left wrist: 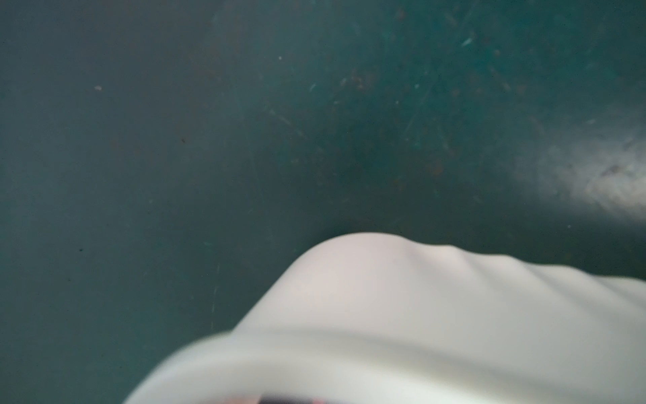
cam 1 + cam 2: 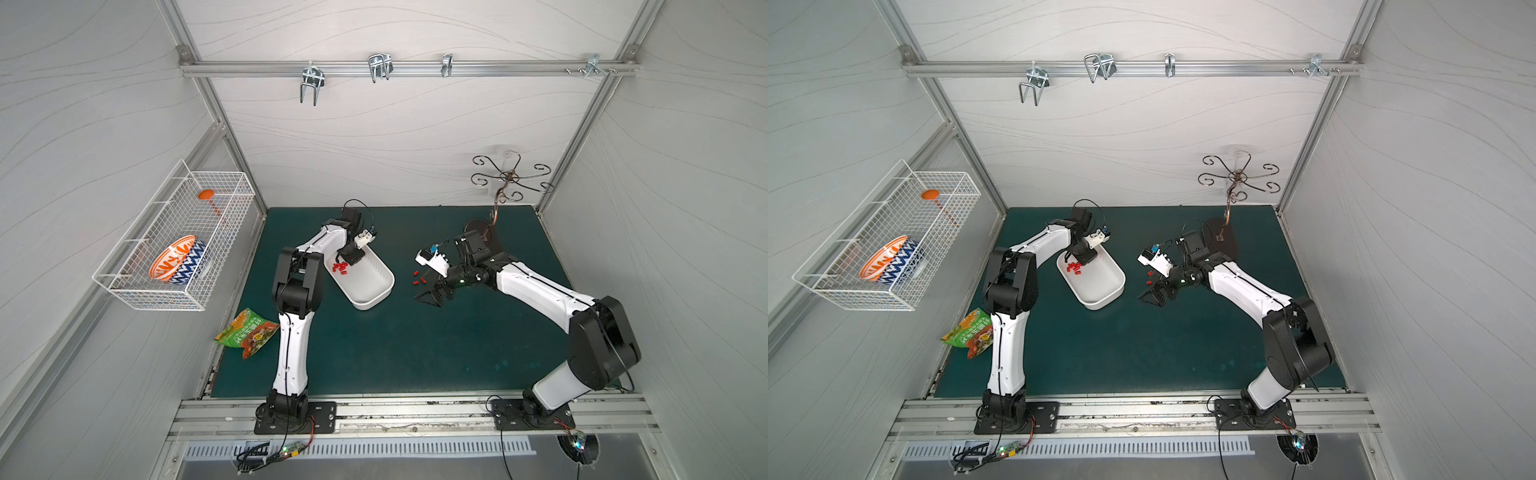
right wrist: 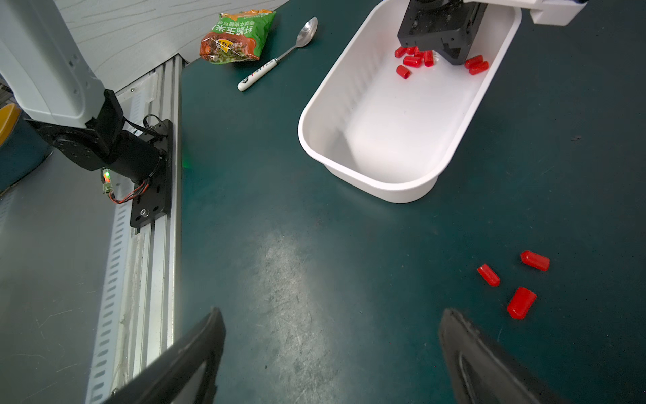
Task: Take the screw protection sleeves out of the storage box
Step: Pick up the screw protection sleeve from the storage box, then place the screw protection sleeve at the center of the board.
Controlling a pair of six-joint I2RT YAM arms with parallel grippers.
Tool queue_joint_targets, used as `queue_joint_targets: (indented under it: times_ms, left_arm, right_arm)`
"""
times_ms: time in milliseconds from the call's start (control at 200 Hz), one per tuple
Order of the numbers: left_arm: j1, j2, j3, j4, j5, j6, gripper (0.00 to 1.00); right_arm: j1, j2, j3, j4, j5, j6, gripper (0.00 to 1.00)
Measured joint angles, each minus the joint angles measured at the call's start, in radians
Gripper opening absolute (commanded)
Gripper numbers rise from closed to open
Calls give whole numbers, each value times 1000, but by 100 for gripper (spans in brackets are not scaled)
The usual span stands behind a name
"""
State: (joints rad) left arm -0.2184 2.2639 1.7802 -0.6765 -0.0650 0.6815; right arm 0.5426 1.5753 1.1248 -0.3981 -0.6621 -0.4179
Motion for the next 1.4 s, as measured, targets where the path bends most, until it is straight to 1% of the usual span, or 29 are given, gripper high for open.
queue_joint_targets:
  times_ms: [75,265,415,620,760,886,1016,1121,1261,1401]
  left_arm:
    - [0,-13,-19,12,-1,-4,0]
    - [0,-78,-84,-11,21,-18,0]
    - [-1,-175,-135,-28,69,-32,0]
    - [-14,-317,-157,-84,184,-56,0]
    - [-46,-415,-176,-122,263,-67,0]
    - [-84,-475,-180,-163,327,-69,0]
    - [-125,-492,-170,-195,385,-79,0]
    - [-160,-492,-157,-210,426,-85,0]
    - [-215,-490,-134,-211,452,-83,0]
    - [-280,-444,-87,-198,485,-88,0]
  right_arm:
    - [0,0,0,0,1,-1,99]
    - [-13,0,0,-2,11,-2,99]
    - [-46,-2,0,-2,16,-2,99]
    - [-104,-22,0,-3,18,0,99]
    - [-149,-47,3,-12,15,0,99]
    - [-166,-48,39,-74,29,-31,99]
    - [-189,-63,58,-113,31,-51,99]
    - [-254,-106,27,-109,22,-42,99]
    - [-342,-163,-24,-100,10,-15,99]
    - [-370,-182,-40,-88,16,9,99]
